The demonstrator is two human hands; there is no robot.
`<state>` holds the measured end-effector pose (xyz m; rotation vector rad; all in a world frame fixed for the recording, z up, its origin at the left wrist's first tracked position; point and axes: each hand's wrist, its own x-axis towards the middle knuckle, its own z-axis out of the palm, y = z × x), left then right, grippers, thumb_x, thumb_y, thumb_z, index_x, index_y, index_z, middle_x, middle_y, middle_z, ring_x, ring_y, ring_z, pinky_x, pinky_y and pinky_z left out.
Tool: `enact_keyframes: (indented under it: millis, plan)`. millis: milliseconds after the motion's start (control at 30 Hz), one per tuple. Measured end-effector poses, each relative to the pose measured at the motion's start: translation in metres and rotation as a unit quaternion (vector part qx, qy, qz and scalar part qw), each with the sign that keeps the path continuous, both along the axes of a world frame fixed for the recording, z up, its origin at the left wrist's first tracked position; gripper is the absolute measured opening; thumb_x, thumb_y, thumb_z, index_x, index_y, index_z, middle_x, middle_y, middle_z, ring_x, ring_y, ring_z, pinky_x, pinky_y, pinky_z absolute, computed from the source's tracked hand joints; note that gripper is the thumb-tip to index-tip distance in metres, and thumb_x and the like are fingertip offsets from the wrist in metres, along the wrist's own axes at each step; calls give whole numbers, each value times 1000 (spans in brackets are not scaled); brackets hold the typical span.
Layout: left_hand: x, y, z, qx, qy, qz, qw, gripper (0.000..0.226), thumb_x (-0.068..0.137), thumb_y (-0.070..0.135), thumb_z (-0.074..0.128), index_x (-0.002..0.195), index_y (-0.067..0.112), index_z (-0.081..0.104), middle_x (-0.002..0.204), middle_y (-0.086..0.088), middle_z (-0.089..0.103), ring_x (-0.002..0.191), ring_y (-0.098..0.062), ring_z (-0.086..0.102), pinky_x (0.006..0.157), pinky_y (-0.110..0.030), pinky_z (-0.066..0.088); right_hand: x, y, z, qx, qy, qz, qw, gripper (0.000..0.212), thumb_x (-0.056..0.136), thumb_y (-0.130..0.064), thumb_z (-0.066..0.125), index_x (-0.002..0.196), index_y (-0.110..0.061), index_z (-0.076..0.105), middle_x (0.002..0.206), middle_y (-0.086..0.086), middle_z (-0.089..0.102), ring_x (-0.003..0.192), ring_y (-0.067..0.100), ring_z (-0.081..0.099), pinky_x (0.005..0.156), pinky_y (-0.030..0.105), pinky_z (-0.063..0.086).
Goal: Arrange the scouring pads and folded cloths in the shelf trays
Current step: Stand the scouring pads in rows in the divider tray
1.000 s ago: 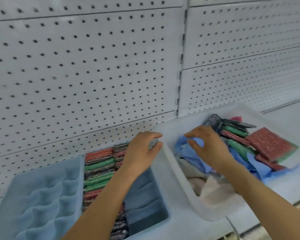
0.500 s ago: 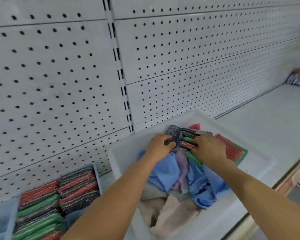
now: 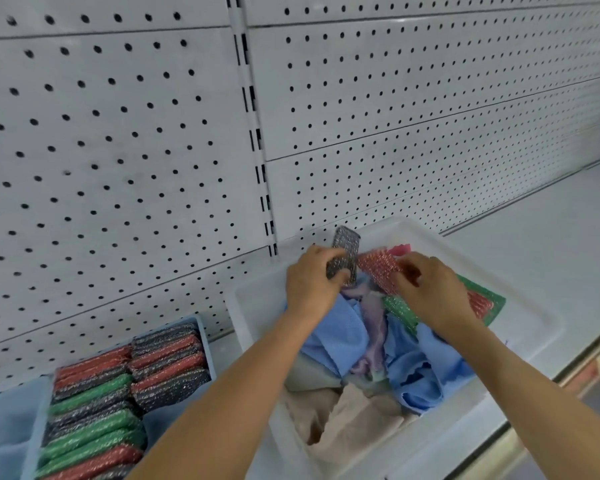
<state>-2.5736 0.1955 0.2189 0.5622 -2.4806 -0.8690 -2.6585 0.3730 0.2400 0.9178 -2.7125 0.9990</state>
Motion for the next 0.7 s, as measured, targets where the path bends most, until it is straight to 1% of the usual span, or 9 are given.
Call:
enact_keyframes:
  millis: [67,133,233,333,400,500,567,633,700]
  plan:
    - [26,-3,14,69,70,18,995,26,90,29,67,116,32,64,117,10,59,97,-8,58,91,-35,49,12,2,8,-87,-75,25,993,10,91,-21,63,99,-17,66,82,-2,66,72,14,59,68,29,48]
    - [57,-8,25,100,114,30,988,22,90,19,67,107,33,66,112,14,62,91,-3,58,88,-32,51,27,-1,17,-143,-113,54,982,6,91,-16,63,96,-16,67,83,-4,67,73,8,59,68,23,45]
    - [108,-21,36,104,147,56,982,28,89,11,67,99,37,64,107,19,65,86,0,59,86,-32,53,56,-12,31,-197,-127,109,966,11,91,-10,62,94,-18,68,83,-9,69,71,0,61,66,12,47]
    - [162,-38,42,125,156,114,973,26,89,14,68,103,31,55,102,23,59,80,6,58,74,-27,55,91,-31,41,-220,-156,154,951,14,87,-8,66,91,-21,67,83,-11,70,69,-5,63,65,10,49]
    - [197,-50,45,143,157,163,963,31,89,17,68,110,26,47,106,17,56,84,5,59,68,-18,51,118,-50,41,-203,-166,188,946,17,84,-6,70,85,-22,68,74,-11,70,61,-4,60,61,12,48]
    - [246,-69,48,141,170,226,949,42,89,17,69,122,26,45,106,19,54,90,1,58,72,-15,46,163,-80,34,-158,-174,271,933,19,81,-3,72,82,-22,69,68,-11,68,60,-4,56,60,11,45]
    - [273,-79,48,131,170,256,943,42,88,15,69,125,27,52,103,18,55,88,2,58,74,-18,46,188,-99,25,-98,-157,332,925,13,83,-6,70,87,-19,70,74,-8,68,66,-2,57,64,10,42]
    - [297,-83,45,124,161,275,940,36,88,15,69,121,27,59,102,16,58,87,1,59,77,-22,48,206,-117,12,-13,-106,365,925,9,85,-16,69,94,-21,70,83,-7,66,79,7,59,73,20,45]
    - [315,-83,42,132,159,286,936,33,89,16,69,118,28,61,101,18,60,88,-1,60,76,-20,49,218,-134,0,90,-23,370,925,14,89,-29,66,102,-26,68,97,-7,66,91,12,59,80,27,46]
